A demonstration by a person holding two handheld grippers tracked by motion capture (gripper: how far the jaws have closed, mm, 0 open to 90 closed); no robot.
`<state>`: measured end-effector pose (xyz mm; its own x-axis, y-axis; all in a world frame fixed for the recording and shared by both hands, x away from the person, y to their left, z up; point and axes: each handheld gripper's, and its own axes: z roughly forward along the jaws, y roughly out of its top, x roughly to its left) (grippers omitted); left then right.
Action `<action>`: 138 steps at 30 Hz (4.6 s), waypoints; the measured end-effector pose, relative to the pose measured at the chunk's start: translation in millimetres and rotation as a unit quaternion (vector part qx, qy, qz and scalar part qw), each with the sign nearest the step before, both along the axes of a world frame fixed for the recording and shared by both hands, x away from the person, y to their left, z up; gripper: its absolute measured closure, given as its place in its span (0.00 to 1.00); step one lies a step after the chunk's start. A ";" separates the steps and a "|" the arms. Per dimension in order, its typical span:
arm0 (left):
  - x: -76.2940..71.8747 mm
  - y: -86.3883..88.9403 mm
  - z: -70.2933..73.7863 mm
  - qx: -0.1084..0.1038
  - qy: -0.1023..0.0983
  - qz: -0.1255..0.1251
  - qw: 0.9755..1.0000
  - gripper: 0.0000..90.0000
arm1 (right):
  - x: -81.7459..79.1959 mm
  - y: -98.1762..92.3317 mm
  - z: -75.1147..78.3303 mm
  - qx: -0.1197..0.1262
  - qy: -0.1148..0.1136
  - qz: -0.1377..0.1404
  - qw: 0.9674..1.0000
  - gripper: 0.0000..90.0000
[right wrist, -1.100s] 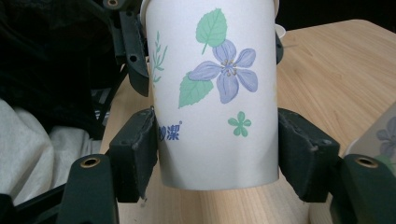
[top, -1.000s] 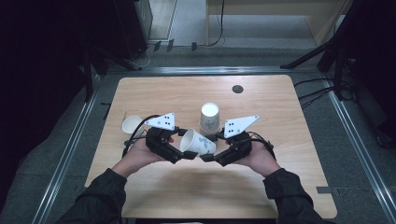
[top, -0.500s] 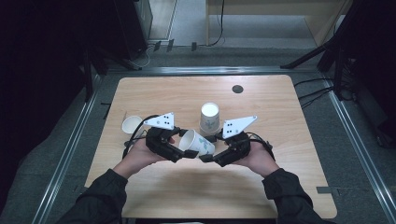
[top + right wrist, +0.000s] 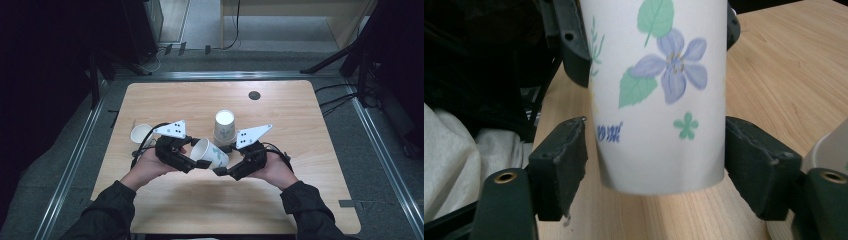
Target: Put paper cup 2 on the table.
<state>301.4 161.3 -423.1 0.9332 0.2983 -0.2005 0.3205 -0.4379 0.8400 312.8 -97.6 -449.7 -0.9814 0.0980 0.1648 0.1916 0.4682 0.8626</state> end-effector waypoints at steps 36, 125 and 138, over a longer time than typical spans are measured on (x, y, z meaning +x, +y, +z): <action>11.5 25.0 -8.2 0.084 -0.008 0.049 0.995 0.27 | 6.9 -51.5 -26.1 -0.120 -0.007 -0.198 0.973 0.26; 3.6 138.6 -52.9 0.326 0.048 0.197 0.923 0.24 | 53.3 -89.2 -28.6 -0.125 -0.029 -0.258 0.958 0.26; 4.4 135.1 -55.0 0.338 0.044 0.194 0.920 0.23 | 52.9 -89.0 -28.4 -0.126 -0.031 -0.256 0.958 0.26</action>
<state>305.8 296.3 -478.1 0.7189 0.6900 0.0841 0.6164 -0.6887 0.3818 365.6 -186.6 -478.1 -0.8018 0.5974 0.0159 0.4032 0.5211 0.7522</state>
